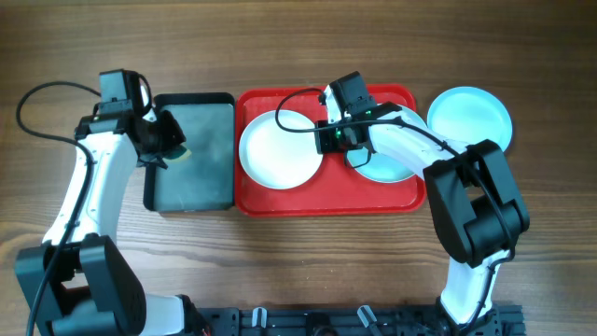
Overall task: Clean dirty plates on tray and stack at the side
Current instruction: 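Move the sponge back over the black tray with the left gripper, then lift the white plate with the right gripper and carry it rightward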
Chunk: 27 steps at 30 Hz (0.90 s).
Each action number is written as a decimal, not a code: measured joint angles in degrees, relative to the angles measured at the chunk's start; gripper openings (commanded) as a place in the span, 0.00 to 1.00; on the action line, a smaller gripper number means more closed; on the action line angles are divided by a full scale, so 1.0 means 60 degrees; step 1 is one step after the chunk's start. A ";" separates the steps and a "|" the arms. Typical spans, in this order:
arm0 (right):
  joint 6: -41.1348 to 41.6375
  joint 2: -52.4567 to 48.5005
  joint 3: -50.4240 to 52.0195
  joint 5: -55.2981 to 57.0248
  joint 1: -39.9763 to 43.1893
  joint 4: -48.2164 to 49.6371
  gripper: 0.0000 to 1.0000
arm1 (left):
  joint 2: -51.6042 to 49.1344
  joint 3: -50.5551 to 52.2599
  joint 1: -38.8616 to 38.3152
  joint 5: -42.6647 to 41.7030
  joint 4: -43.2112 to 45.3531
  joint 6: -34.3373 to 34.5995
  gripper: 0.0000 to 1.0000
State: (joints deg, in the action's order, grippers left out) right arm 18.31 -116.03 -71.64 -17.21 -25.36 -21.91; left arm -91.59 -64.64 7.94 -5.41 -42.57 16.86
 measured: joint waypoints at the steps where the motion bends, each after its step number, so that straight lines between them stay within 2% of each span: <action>1: 0.0015 0.0000 0.0000 0.0058 0.0000 0.0073 0.04 | 0.0000 0.0000 -0.0080 0.0000 0.0033 0.0000 0.04; 8: 0.0087 0.0157 -0.0463 0.0557 0.0004 -0.0117 0.04 | 0.0000 0.0000 -0.0266 0.0000 0.0040 0.0000 0.04; 13: 0.0164 0.1621 -0.0816 0.1825 0.0000 0.0146 0.04 | 0.0000 0.0000 -0.0266 0.0000 -0.0117 0.0000 0.04; 16: 0.0452 0.1781 -0.0871 0.2167 -0.0215 0.0539 0.04 | 0.0000 0.0000 -0.0266 0.0000 -0.0160 0.0000 0.04; 19: 0.0772 0.1781 -0.0874 0.2994 -0.1056 0.0769 0.04 | 0.0000 0.0000 -0.0266 0.0000 -0.0404 0.0000 0.04; 23: 0.0794 0.1781 -0.0874 0.5136 -0.2473 0.0969 0.04 | 0.0000 0.0000 -0.0270 0.0000 -0.0583 0.0120 0.04; 27: 0.0240 0.1781 -0.0874 0.6608 -0.3268 0.1661 0.04 | 0.0000 0.0000 -0.0586 0.0000 -0.0586 0.0186 0.04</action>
State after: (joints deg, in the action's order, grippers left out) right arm 19.75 -105.34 -76.88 22.44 -44.97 -11.94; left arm -91.59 -64.64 4.43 -5.41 -46.09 17.98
